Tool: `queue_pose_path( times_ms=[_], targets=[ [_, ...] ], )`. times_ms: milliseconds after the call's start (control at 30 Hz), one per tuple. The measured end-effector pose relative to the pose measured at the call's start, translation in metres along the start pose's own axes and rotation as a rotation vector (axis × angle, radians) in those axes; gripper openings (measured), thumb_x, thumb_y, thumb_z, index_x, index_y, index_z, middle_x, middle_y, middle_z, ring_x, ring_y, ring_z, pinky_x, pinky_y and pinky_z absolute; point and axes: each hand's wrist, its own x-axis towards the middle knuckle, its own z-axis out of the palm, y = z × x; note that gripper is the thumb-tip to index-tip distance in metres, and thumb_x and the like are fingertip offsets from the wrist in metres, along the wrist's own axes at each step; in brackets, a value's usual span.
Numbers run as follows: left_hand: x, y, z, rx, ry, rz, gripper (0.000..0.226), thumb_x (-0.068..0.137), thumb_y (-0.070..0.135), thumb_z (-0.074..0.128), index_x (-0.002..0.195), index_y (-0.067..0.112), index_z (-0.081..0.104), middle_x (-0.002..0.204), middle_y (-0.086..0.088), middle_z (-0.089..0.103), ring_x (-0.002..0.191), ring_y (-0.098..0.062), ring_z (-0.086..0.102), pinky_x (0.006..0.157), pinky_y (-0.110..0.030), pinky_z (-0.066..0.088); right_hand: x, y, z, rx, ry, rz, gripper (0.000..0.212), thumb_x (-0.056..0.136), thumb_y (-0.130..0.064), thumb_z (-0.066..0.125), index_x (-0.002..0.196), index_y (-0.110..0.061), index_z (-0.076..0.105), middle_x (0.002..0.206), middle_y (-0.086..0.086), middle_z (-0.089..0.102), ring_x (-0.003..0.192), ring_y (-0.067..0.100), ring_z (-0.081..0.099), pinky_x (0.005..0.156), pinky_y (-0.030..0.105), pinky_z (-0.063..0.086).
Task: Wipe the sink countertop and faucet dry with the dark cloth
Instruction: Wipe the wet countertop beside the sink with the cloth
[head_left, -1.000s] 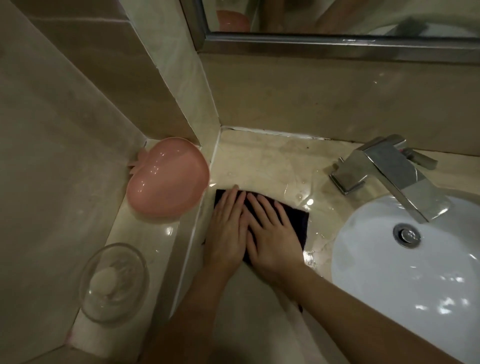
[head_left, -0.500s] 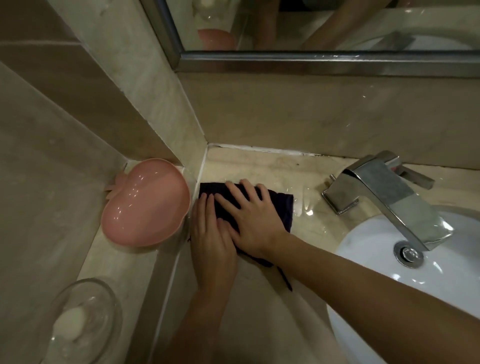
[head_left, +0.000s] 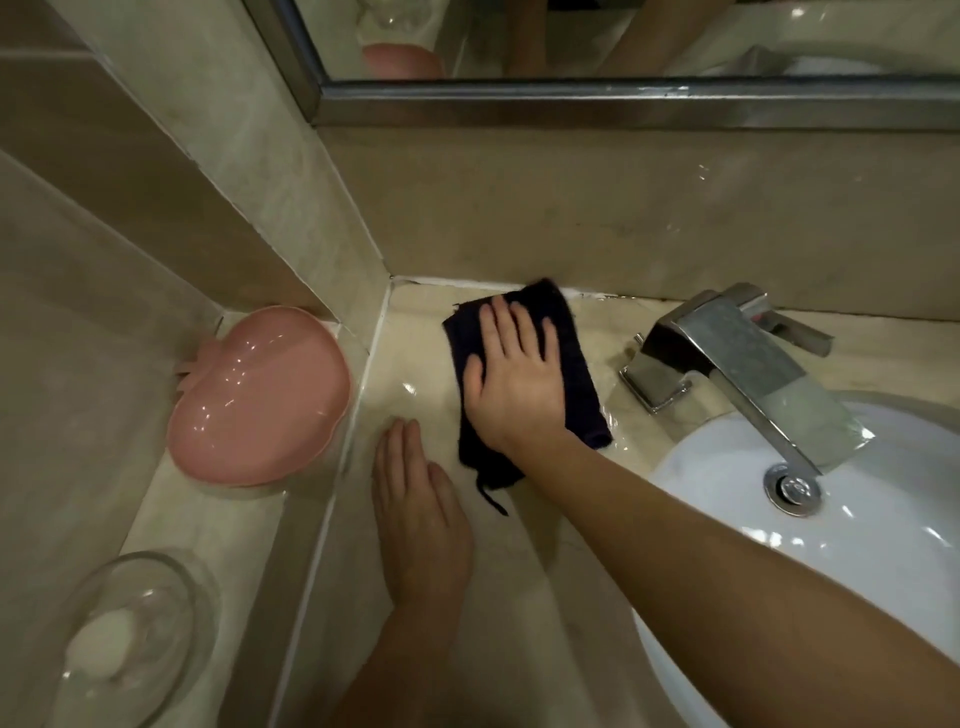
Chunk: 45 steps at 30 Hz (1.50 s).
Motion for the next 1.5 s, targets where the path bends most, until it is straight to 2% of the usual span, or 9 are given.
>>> queue_pose_path(
  times_ms=[133,433,633,767,833,933,1100,1300,1500],
  targets=[
    [-0.001,0.0,-0.001,0.005,0.016,0.05,0.052,0.104,0.024,0.023,0.15,0.005,0.041,0.158,-0.011,0.038,0.149,-0.023,0.026,0.123,-0.035,0.019,-0.053,0.018,-0.008,0.002,0.033,0.21,0.064,0.1,-0.035,0.026,0.157,-0.005,0.022,0.164,0.013,0.022,0.151,0.028,0.019,0.124,0.05,0.011],
    [0.0,0.002,-0.002,-0.063,-0.034,-0.022,0.05,0.103,0.024,0.027,0.149,0.012,0.044,0.161,-0.006,0.033,0.15,-0.021,0.023,0.123,-0.044,0.022,-0.182,0.033,-0.02,0.085,0.051,0.295,0.06,0.103,-0.03,0.033,0.156,-0.004,0.024,0.164,0.012,0.021,0.153,0.026,0.015,0.124,0.04,0.013],
    [-0.035,0.009,-0.024,-0.298,-0.119,-0.007,0.042,0.108,0.024,0.032,0.148,0.023,0.045,0.154,0.008,0.042,0.144,-0.007,0.035,0.119,-0.038,0.034,-0.204,0.02,-0.02,0.057,-0.067,0.044,0.057,0.106,-0.03,0.028,0.157,-0.007,0.021,0.166,0.007,0.017,0.154,0.023,0.01,0.124,0.039,0.008],
    [-0.082,0.016,-0.039,-0.334,-0.333,0.071,0.042,0.107,0.032,0.035,0.147,0.029,0.045,0.15,0.016,0.044,0.139,0.002,0.037,0.117,-0.029,0.034,-0.209,0.013,-0.024,0.198,-0.198,-0.088,0.058,0.106,-0.032,0.022,0.159,-0.01,0.015,0.167,0.003,0.005,0.154,0.017,-0.003,0.124,0.036,0.0],
    [-0.098,0.014,-0.041,-0.307,-0.372,0.127,0.045,0.106,0.043,0.03,0.149,0.032,0.041,0.151,0.021,0.039,0.142,0.003,0.033,0.119,-0.027,0.031,-0.204,0.021,-0.034,0.238,-0.288,-0.218,0.059,0.103,-0.032,0.026,0.158,-0.01,0.02,0.167,0.003,0.008,0.154,0.018,0.0,0.124,0.039,0.009],
    [-0.106,0.005,-0.044,-0.175,-0.332,0.188,0.046,0.107,0.043,0.026,0.143,0.027,0.048,0.145,0.016,0.046,0.136,-0.005,0.041,0.11,-0.033,0.041,-0.185,0.056,-0.053,0.068,-0.296,-0.439,0.064,0.095,-0.049,0.042,0.152,-0.02,0.04,0.162,0.001,0.029,0.146,0.02,0.028,0.119,0.04,0.028],
    [-0.116,0.001,-0.056,-0.144,-0.239,0.11,0.044,0.105,0.043,0.031,0.141,0.027,0.05,0.145,0.014,0.042,0.134,-0.009,0.044,0.108,-0.031,0.042,-0.213,0.053,-0.038,0.032,-0.308,-0.505,0.068,0.102,-0.054,0.033,0.159,-0.021,0.018,0.168,0.002,0.006,0.155,0.02,-0.001,0.124,0.044,0.005],
    [-0.136,-0.031,-0.071,-0.175,-0.079,-0.112,0.052,0.103,0.053,0.021,0.149,0.034,0.039,0.151,0.023,0.031,0.139,0.002,0.032,0.111,-0.031,0.034,-0.228,0.002,-0.011,0.066,-0.26,-0.575,0.068,0.099,-0.056,0.037,0.158,-0.024,0.026,0.166,0.005,0.016,0.154,0.029,0.01,0.121,0.055,0.008],
    [-0.144,-0.047,-0.063,-0.19,0.072,-0.141,0.058,0.106,0.05,0.021,0.152,0.018,0.034,0.159,-0.002,0.031,0.146,-0.015,0.03,0.117,-0.042,0.029,-0.188,-0.061,0.013,0.008,-0.265,-0.401,0.07,0.099,-0.059,0.024,0.159,-0.024,0.02,0.166,0.008,0.014,0.153,0.031,0.007,0.12,0.057,-0.003]
  ],
)
